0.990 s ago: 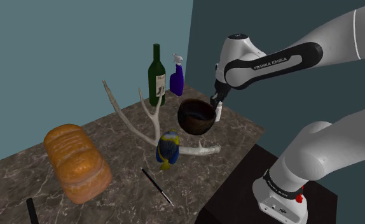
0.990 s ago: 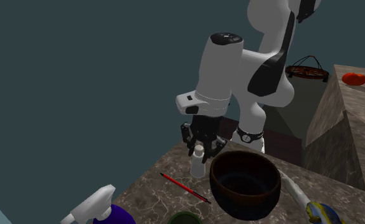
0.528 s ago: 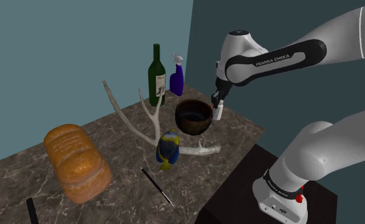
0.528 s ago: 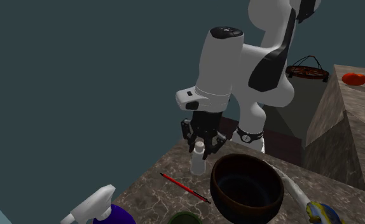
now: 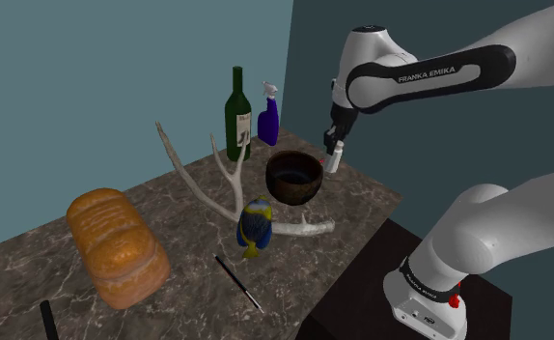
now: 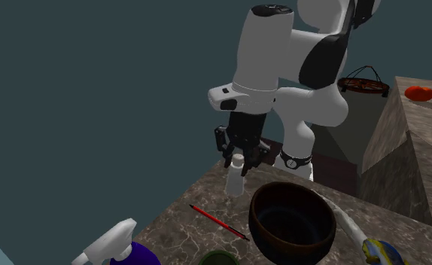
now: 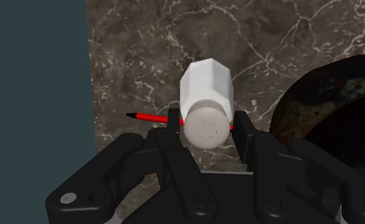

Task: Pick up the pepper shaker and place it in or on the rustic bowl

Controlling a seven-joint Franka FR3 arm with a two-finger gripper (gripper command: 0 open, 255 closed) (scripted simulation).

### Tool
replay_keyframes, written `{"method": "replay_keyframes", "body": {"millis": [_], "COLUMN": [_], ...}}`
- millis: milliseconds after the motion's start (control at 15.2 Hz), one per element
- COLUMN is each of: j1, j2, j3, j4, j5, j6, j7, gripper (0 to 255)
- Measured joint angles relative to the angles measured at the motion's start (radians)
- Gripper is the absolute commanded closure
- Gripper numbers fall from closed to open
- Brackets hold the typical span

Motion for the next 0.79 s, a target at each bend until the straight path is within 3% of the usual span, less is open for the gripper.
{"method": "replay_keyframes", "body": {"millis": [792], "j1": [0.003], "j2": [-0.032], "j3": [0.003], "j4": [0.138], "j5": [0.011], "j6": [-0.169], "j7": [-0.020], "gripper": [255]}}
